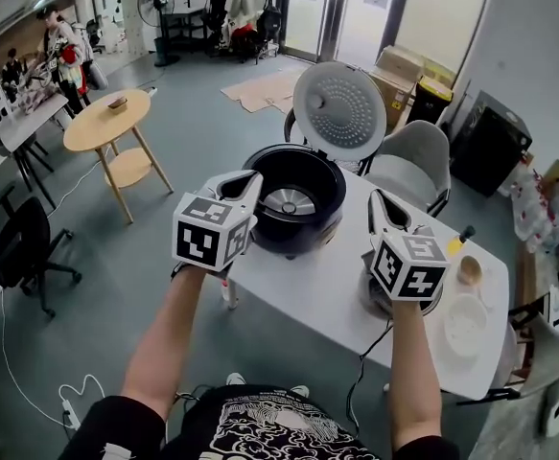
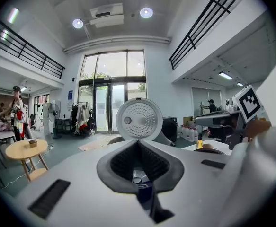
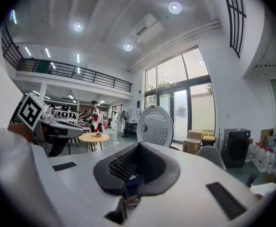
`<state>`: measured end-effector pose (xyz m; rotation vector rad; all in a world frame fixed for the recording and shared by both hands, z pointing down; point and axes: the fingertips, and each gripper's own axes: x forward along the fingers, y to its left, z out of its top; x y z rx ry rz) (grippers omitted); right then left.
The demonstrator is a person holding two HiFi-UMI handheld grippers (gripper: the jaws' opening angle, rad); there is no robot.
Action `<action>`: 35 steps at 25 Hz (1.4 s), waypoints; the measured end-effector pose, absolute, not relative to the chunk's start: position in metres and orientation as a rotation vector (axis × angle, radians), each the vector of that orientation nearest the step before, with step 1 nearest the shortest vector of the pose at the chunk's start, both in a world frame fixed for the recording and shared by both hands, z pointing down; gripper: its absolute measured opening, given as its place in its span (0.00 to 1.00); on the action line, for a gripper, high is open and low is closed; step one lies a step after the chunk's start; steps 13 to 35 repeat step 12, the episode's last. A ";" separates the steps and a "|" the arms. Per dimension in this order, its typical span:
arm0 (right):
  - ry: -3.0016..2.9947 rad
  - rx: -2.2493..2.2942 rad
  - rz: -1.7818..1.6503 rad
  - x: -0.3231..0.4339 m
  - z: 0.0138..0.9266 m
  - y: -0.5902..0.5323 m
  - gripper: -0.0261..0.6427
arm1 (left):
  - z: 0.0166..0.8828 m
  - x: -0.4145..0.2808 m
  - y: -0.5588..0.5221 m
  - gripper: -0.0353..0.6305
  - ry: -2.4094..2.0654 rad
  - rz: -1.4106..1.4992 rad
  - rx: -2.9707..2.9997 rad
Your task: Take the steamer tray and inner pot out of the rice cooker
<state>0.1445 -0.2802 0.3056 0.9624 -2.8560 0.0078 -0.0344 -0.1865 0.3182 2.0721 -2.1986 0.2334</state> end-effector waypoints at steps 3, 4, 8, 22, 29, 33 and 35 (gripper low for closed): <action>-2.849 0.990 -0.025 0.147 0.304 -0.281 0.06 | 0.320 -0.038 -0.190 0.07 -2.188 0.219 2.073; -2.847 0.996 -0.027 0.147 0.305 -0.281 0.06 | 0.320 -0.038 -0.190 0.07 -2.185 0.214 2.074; -2.843 1.001 -0.020 0.148 0.308 -0.281 0.06 | 0.323 -0.040 -0.192 0.07 -2.179 0.209 2.075; -2.845 1.000 -0.024 0.147 0.311 -0.279 0.06 | 0.330 -0.041 -0.192 0.07 -2.174 0.216 2.070; -2.845 1.000 -0.024 0.147 0.311 -0.279 0.06 | 0.330 -0.041 -0.192 0.07 -2.174 0.216 2.070; -2.845 1.000 -0.024 0.147 0.311 -0.279 0.06 | 0.330 -0.041 -0.192 0.07 -2.174 0.216 2.070; -2.845 1.000 -0.024 0.147 0.311 -0.279 0.06 | 0.330 -0.041 -0.192 0.07 -2.174 0.216 2.070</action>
